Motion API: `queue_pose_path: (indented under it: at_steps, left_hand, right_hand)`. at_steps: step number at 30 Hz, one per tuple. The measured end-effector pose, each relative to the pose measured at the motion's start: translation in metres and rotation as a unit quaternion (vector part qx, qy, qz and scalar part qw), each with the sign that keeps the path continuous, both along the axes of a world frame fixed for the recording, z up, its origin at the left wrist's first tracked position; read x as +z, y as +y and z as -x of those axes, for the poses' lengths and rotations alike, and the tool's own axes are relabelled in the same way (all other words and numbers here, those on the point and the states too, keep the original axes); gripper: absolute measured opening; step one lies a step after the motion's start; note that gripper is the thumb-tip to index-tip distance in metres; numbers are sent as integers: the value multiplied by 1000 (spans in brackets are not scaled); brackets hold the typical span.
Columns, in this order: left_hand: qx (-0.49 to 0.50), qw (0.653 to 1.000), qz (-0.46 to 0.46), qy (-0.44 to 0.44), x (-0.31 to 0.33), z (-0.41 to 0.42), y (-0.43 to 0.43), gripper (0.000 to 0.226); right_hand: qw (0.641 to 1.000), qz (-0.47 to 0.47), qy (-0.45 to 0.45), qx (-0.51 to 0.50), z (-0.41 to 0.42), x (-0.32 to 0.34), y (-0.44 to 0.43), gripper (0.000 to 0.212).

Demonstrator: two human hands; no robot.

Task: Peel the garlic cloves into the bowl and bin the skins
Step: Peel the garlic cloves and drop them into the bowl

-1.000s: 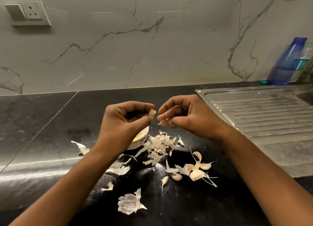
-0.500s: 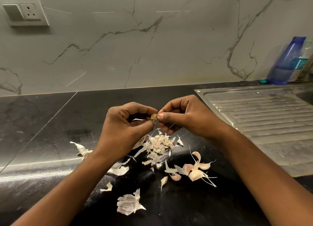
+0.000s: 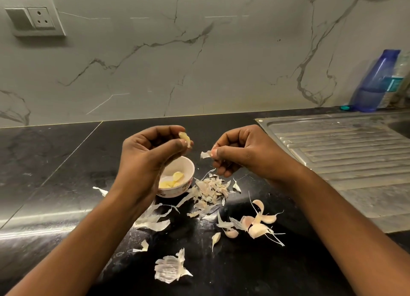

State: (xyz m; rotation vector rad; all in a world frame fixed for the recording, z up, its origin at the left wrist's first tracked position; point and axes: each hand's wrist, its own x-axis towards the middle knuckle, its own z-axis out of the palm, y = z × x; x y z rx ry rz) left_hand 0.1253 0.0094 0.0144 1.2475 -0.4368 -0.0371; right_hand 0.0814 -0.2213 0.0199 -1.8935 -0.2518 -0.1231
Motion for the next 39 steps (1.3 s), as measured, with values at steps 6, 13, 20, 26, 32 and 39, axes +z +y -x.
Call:
queue_pose_path:
  at_steps: [6, 13, 20, 26, 32, 39]
  left_hand:
    - [-29, 999, 21, 29, -1, -1, -2, 34]
    - [-42, 999, -9, 11, -2, 1, -3, 38]
    - [-25, 997, -65, -45, -3, 4, -4, 35]
    - [-8, 989, -115, -94, -6, 6, -5, 35]
    - [2, 986, -126, -112, -6, 7, -6, 32]
    - [22, 984, -133, -119, -8, 8, -7, 27]
  right_hand:
    - [1000, 28, 7, -5, 1, 1, 1, 12]
    - [1000, 2, 24, 4, 3, 2, 0, 15]
    - [998, -49, 40, 24, 2, 1, 5, 21]
    - [998, -50, 30, 19, -1, -2, 5, 17]
    - [999, -39, 10, 2, -1, -3, 4, 15]
    - [1000, -29, -3, 2, -2, -5, 5, 14]
